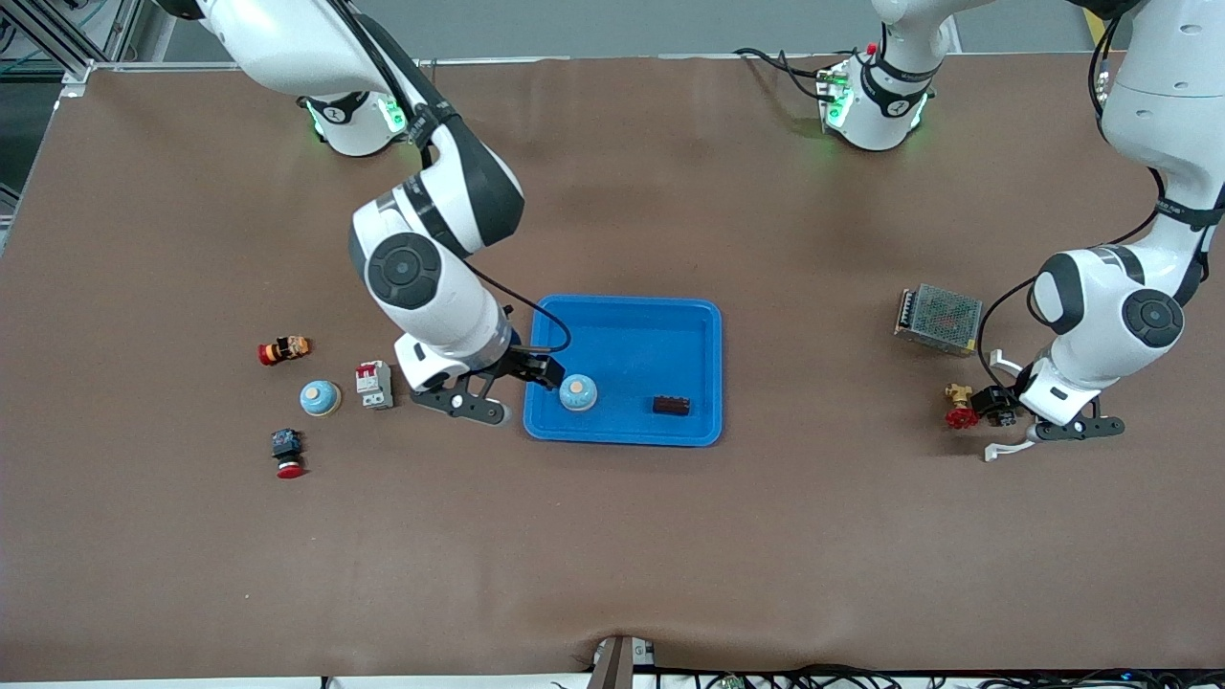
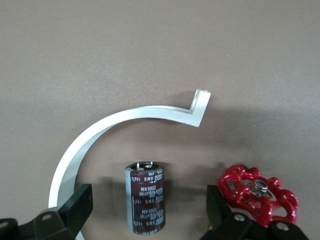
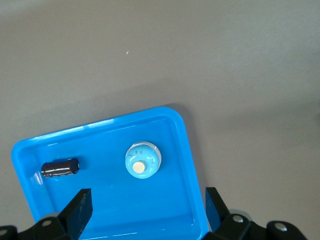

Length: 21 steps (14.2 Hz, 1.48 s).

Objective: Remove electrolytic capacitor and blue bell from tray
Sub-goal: 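Place the capacitor beside the valve while the right gripper returns to the tray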

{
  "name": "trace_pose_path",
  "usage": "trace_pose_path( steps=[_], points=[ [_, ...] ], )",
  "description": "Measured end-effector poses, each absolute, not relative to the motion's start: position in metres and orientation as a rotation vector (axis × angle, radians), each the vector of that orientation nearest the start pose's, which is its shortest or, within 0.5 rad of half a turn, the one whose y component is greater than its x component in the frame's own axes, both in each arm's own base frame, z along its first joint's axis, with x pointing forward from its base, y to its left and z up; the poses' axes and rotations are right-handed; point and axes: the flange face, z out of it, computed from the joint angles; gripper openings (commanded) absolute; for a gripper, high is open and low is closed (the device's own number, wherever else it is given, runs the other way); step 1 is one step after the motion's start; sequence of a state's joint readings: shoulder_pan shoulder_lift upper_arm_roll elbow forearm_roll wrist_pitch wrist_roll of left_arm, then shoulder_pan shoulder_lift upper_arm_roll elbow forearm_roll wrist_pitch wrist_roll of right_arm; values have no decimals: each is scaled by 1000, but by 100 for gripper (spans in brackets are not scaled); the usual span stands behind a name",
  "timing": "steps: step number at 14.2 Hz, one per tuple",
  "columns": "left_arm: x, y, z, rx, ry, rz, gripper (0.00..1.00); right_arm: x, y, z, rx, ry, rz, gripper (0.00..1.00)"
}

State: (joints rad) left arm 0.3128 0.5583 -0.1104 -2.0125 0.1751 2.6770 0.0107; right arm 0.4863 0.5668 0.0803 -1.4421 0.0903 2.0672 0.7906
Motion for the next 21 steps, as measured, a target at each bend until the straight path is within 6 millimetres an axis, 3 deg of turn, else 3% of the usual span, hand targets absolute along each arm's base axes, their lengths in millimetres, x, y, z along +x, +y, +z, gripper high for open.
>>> trace_pose_path(
  steps=[4,8,17,21],
  points=[
    [602,120,184,-3094,-92,-171,100,601,408,331,-2972,411,23,100],
    [603,120,186,-3092,-93,-186,100,598,418,302,-3019,371,4,100],
    [625,124,223,-3074,-163,-225,100,588,439,255,-3037,330,-24,100],
    [643,98,244,-3072,-371,-212,100,588,438,236,-3063,304,-42,100]
  ],
)
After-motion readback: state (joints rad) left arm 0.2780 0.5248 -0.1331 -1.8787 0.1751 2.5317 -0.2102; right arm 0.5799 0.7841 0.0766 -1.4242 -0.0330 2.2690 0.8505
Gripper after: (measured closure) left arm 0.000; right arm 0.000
